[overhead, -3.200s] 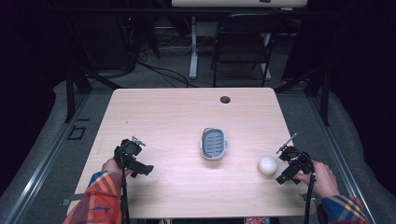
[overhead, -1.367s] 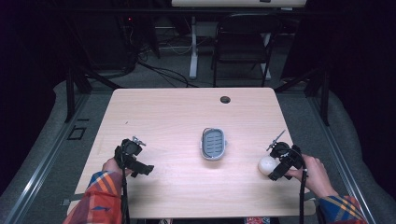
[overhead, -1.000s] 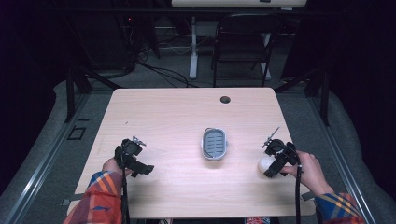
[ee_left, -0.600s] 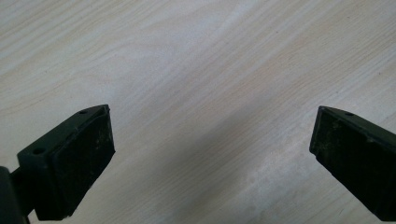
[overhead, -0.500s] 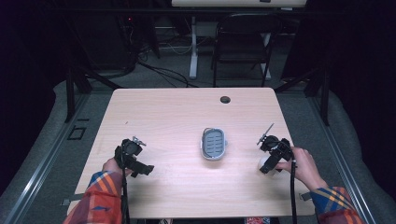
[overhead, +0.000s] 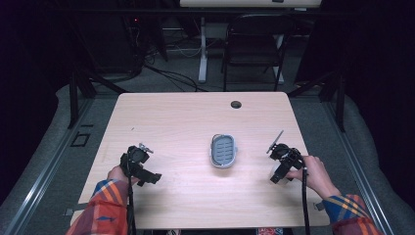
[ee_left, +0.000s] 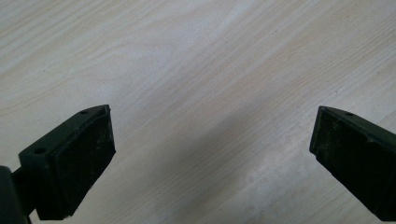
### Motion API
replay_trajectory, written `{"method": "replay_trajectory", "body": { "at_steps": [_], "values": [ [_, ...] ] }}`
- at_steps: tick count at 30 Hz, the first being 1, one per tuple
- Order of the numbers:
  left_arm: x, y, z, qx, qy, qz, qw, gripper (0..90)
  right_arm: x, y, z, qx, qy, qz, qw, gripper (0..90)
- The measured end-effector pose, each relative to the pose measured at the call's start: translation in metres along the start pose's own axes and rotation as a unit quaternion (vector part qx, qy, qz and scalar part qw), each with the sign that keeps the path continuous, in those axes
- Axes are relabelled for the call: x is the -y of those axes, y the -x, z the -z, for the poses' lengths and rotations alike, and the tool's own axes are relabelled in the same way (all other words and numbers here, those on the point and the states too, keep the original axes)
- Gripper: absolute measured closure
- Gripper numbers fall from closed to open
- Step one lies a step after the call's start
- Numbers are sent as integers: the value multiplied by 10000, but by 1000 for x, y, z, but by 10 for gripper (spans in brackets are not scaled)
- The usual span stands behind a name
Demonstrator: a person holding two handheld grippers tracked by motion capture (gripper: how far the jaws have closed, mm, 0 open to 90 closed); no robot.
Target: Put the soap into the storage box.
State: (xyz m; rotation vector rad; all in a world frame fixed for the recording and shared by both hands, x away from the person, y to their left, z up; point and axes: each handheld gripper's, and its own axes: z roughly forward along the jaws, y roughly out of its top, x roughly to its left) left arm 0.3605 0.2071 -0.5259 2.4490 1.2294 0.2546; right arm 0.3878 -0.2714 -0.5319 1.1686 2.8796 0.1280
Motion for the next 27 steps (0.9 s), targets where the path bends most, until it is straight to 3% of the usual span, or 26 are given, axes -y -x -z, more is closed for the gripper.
{"method": "replay_trajectory", "body": {
  "at_steps": [2, 3, 5, 13, 27],
  "values": [
    [0, 0, 0, -2, -1, 1, 10000, 1, 0, 0, -1, -54, -6, -18, 10000, 126],
    [0, 0, 0, -6, -4, -1, 10000, 1, -2, 2, 0, 34, -162, 120, 9998, 158],
    [0, 0, 0, -5, 3, 3, 10000, 1, -1, 2, -2, 91, -48, 69, 9999, 174],
    [0, 0, 0, -4, -2, -1, 10000, 1, -1, 2, -5, 136, -109, 31, 9998, 227],
    [0, 0, 1, -10, 6, -5, 10000, 1, -1, 0, -3, 215, -160, 16, 9996, 233]
  ]
}}
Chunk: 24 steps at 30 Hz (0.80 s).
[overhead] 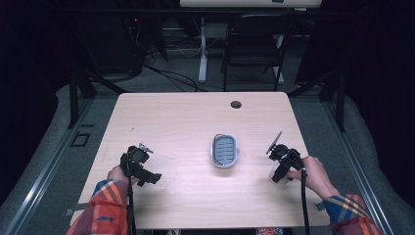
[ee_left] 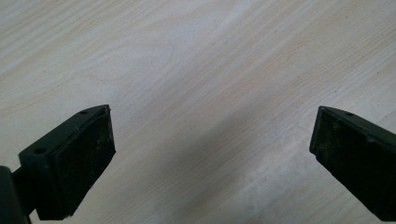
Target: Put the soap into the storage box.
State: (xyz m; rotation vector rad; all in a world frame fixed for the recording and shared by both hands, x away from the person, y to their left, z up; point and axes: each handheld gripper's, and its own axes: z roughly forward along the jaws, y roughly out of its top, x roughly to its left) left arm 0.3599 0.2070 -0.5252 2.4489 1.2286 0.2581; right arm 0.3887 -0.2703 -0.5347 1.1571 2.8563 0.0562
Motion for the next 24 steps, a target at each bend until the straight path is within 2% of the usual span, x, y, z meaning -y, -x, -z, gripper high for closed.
{"method": "replay_trajectory", "body": {
  "at_steps": [3, 5, 7, 12, 15, 20, 22, 23, 24],
  "values": [
    [0, 0, 0, -9, -3, -1, 10000, 1, 0, 0, 4, 37, -13, 36, 10000, 234],
    [0, 0, 0, -15, 2, -3, 10000, 1, 1, 0, 5, 37, 57, -20, 10000, 234],
    [0, 0, 0, -20, -1, -3, 10000, 1, 0, 0, 8, 42, -35, 70, 10000, 234],
    [0, 0, 0, -27, 5, 8, 10000, 1, 1, -2, 8, 7, 105, -43, 9999, 234],
    [0, 1, 0, -30, 0, 3, 10000, 1, 2, -1, 12, -20, 87, 38, 10000, 234],
    [0, 1, 0, -32, 1, 11, 10000, 1, 1, -1, 14, -55, 20, 27, 10000, 234],
    [0, 1, 0, -29, 0, 14, 10000, 1, 1, -2, 12, -107, 92, -17, 9999, 234],
    [0, 0, 0, -30, 0, 14, 10000, 1, 0, 0, 14, -64, -5, 78, 9999, 234],
    [0, 0, 0, -30, -4, 16, 10000, 1, -1, 0, 14, -60, -5, 62, 10000, 234]
  ]
}}
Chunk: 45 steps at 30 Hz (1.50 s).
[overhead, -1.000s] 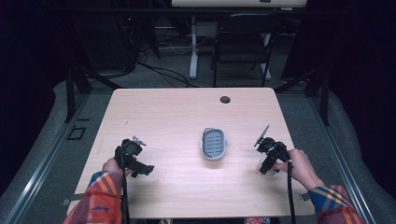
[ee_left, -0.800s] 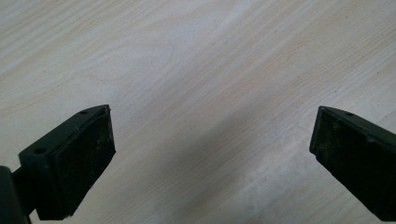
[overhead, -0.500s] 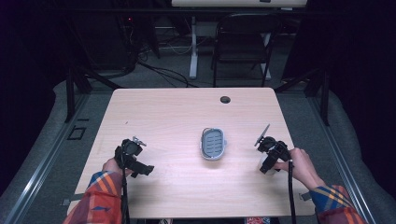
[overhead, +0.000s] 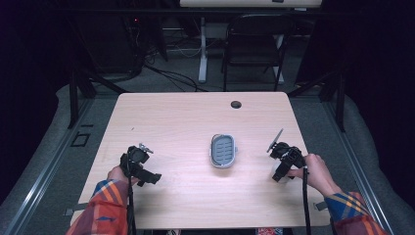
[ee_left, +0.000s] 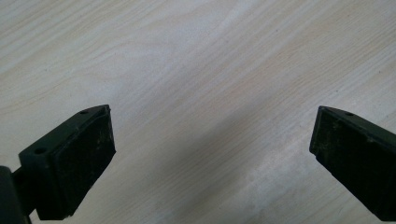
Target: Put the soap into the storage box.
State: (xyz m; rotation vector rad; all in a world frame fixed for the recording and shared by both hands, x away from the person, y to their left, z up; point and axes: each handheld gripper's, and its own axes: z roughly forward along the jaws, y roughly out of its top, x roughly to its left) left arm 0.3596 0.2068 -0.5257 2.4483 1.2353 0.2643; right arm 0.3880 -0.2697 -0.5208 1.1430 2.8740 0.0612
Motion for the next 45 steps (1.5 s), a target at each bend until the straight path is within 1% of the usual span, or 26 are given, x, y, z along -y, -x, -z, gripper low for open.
{"method": "replay_trajectory", "body": {
  "at_steps": [1, 2, 3, 4, 5, 8, 9, 11, 12, 13, 15, 16, 18, 19, 20, 22, 23, 24, 29, 30, 34, 35, 38, 39, 42, 45],
  "values": [
    [0, 0, 0, 3, -12, -1, 10000, 1, 0, 0, 1, -15, -30, -29, 10000, 234],
    [0, 0, 0, 5, -12, -2, 10000, 1, 0, 1, 1, -25, 40, -31, 10000, 235],
    [0, 0, 0, 4, -14, -7, 10000, 1, -2, 2, 3, -22, -95, 61, 9999, 234],
    [0, 0, 0, 4, -15, -8, 10000, 1, -3, 3, 5, -10, -131, 107, 9999, 235],
    [0, 0, 0, 1, -2, -2, 10000, 1, -2, 2, 5, -19, -45, 21, 10000, 234],
    [0, 0, 0, 2, -16, -5, 10000, 1, -3, 1, 6, -55, 84, -77, 9999, 235],
    [0, 0, 0, 3, -17, -7, 10000, 1, -5, 3, 9, -27, 20, 26, 10000, 235],
    [0, 0, 0, 4, -14, -6, 10000, 1, -8, 3, 12, -9, 57, 12, 10000, 235],
    [0, 0, 0, 4, -14, -4, 10000, 1, -9, 2, 13, -54, 99, -25, 9999, 235],
    [0, 0, 0, 2, 0, 5, 10000, 1, -11, 3, 15, -51, 44, 19, 10000, 235],
    [0, 0, 0, 2, 6, 2, 10000, 1, -14, 3, 18, 16, 62, 72, 10000, 235],
    [0, 0, 0, 5, 5, 3, 10000, 1, -15, 2, 19, -4, 126, 12, 9999, 235],
    [0, 0, 0, 8, 5, 3, 10000, 1, -19, 2, 23, 16, 26, 87, 10000, 235],
    [0, 0, 0, 11, 6, 4, 10000, 1, -20, 2, 24, 15, 99, 98, 9999, 235],
    [0, 0, 0, 14, 7, 6, 10000, 1, -22, 3, 26, 40, 77, 136, 9999, 235],
    [0, 0, 0, 18, 11, 8, 10000, 1, -24, 2, 28, -20, 131, 74, 9999, 235],
    [0, 0, 0, 22, 7, 14, 10000, 1, -27, 5, 31, 2, 14, 202, 9998, 235],
    [0, 0, 0, 23, 1, 15, 10000, 1, -27, 4, 30, 23, 99, 152, 9998, 235],
    [0, 0, 0, 28, 9, 13, 10000, 1, -33, 5, 33, 17, 147, 140, 9998, 235],
    [0, 0, 0, 35, 7, 10, 10000, 1, -34, 5, 36, 29, 94, 159, 9998, 235],
    [0, 0, 0, 43, 6, 9, 10000, 1, -39, 7, 38, 45, 149, 179, 9997, 235],
    [0, 0, 0, 43, 9, 8, 10000, 1, -41, 7, 40, 29, 96, 191, 9998, 235],
    [0, 0, 0, 42, 5, 10, 10000, 1, -44, 6, 40, 26, 146, 199, 9997, 235],
    [0, 0, 0, 45, 7, 1, 10000, 1, -46, 6, 41, 82, 90, 248, 9996, 235],
    [0, 0, 0, 45, 4, 5, 10000, 1, -50, 6, 41, 95, 83, 286, 9995, 235],
    [0, 0, 0, 40, 13, 4, 10000, 1, -53, 6, 41, 96, 112, 261, 9996, 235]
  ]
}}
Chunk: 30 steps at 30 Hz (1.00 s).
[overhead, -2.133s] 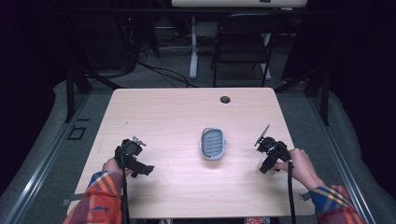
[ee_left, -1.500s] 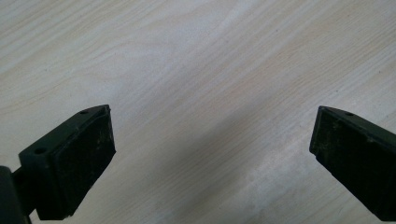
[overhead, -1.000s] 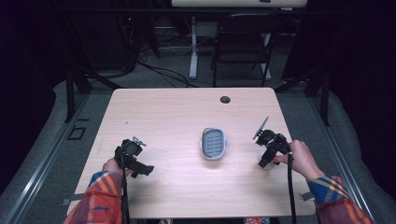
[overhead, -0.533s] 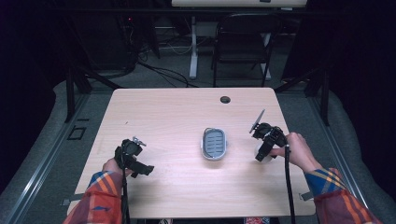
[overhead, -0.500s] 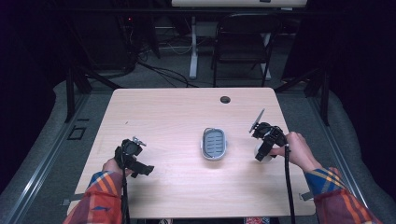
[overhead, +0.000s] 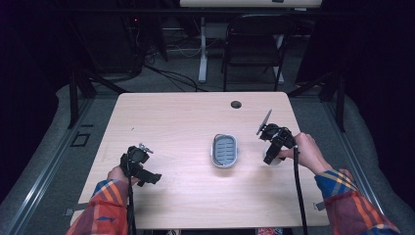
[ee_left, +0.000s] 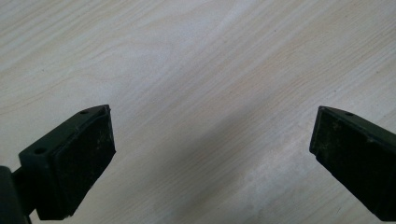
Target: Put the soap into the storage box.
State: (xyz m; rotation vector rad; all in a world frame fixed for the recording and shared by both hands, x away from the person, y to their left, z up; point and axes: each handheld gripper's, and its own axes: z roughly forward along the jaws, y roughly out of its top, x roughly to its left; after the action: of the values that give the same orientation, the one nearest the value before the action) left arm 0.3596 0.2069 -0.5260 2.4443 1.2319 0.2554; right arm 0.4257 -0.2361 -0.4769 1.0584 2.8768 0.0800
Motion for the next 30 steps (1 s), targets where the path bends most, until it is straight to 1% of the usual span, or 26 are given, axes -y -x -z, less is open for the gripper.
{"method": "replay_trajectory", "body": {
  "at_steps": [1, 2, 3, 4, 5, 6, 8, 9, 10, 11, 12, 13, 15, 16, 17, 18, 19, 21, 22, 24, 25, 26, 30],
  "values": [
    [0, 0, 0, 3, 0, -1, 10000, 1, -2, 0, 1, -12, -45, 22, 10000, 235],
    [0, 0, 0, 1, -1, 2, 10000, 1, -2, 0, 1, -9, -2, 8, 10000, 235],
    [0, 0, 0, 1, -5, 1, 10000, 1, -4, 1, 2, -17, -50, 35, 10000, 235],
    [0, 0, 0, 5, -16, 0, 10000, 1, -4, 0, 1, 0, 5, 5, 10000, 235],
    [0, 0, 0, 8, -19, -10, 10000, 1, -6, 0, 2, 5, -53, 57, 10000, 235],
    [0, 0, 0, 12, -22, -11, 10000, 1, -7, -1, 2, 2, -16, 49, 10000, 235],
    [0, 0, 0, 12, -34, -8, 10000, 1, -9, -2, 3, 3, -26, 29, 10000, 235],
    [0, 0, 0, 11, -33, -6, 10000, 1, -11, -1, 4, 35, -58, 97, 9999, 235],
    [0, 0, 0, 13, -28, -4, 10000, 1, -12, -2, 4, 3, -10, 71, 10000, 235],
    [0, 0, 0, 14, -22, -8, 10000, 1, -14, -2, 5, 17, -71, 99, 9999, 235],
    [0, 0, 0, 12, -22, -9, 10000, 1, -16, -2, 7, 58, -69, 155, 9998, 235],
    [0, 0, 0, 12, -29, -7, 10000, 1, -17, -3, 7, 25, -29, 125, 9999, 235],
    [0, 0, 0, 14, -24, -7, 10000, 1, -21, -3, 10, 66, -56, 186, 9998, 235],
    [0, 0, 0, 16, -25, -7, 10000, 1, -22, -4, 12, 69, -17, 155, 9999, 235],
    [0, 0, 0, 15, -23, -4, 10000, 1, -24, -3, 14, 95, -56, 207, 9997, 235],
    [0, 0, 0, 11, -9, 0, 10000, 1, -26, -4, 15, 103, 2, 189, 9998, 235],
    [0, 0, 0, 14, -12, 0, 10000, 1, -27, -3, 17, 110, -52, 217, 9997, 235],
    [0, 0, 0, 11, -13, -7, 10000, 1, -30, -4, 19, 109, -10, 195, 9997, 235],
    [0, 0, 0, 17, -20, -6, 10000, 1, -32, -4, 21, 122, -45, 237, 9996, 235],
    [0, 0, 0, 15, -29, -7, 10000, 1, -35, -4, 23, 117, -22, 228, 9997, 235],
    [0, 0, 0, 16, -37, -8, 10000, 1, -37, -4, 24, 137, -64, 266, 9995, 235],
    [0, 0, 0, 19, -31, -7, 10000, 1, -39, -4, 26, 151, -15, 256, 9996, 235],
    [0, -1, 0, 20, -30, -2, 10000, 1, -45, -4, 31, 137, 11, 283, 9995, 235]
  ]
}}
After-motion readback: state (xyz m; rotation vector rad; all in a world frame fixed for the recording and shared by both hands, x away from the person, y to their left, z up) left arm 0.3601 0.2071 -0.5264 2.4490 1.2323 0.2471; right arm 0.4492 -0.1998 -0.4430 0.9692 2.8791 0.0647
